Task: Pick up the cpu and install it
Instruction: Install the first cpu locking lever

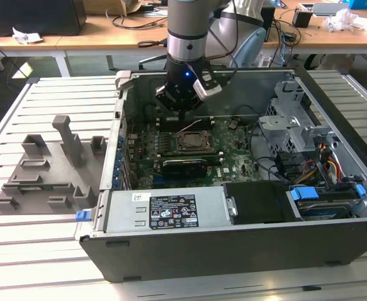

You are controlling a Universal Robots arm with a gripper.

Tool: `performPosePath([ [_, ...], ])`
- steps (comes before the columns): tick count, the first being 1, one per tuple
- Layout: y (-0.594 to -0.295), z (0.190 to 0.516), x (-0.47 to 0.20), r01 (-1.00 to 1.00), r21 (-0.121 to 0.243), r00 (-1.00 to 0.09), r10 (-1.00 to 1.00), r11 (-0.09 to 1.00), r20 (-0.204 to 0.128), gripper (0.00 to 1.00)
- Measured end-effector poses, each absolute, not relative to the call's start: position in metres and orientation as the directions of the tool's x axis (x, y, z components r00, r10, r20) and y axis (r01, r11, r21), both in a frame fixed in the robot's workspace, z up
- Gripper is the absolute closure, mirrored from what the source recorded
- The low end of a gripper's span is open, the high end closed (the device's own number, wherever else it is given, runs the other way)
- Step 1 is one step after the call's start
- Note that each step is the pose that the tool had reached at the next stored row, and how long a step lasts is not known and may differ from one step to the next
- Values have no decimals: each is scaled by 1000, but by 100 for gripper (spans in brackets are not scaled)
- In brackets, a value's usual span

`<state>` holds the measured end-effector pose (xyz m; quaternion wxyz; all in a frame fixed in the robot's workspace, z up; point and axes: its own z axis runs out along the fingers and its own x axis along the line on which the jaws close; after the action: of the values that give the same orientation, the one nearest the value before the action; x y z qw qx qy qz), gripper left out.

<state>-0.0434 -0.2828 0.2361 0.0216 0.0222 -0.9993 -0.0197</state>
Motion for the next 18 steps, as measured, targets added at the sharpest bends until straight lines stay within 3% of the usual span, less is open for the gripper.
performPosePath([
  [18, -276, 218, -20, -46, 40, -998, -48, 998, 45, 89],
])
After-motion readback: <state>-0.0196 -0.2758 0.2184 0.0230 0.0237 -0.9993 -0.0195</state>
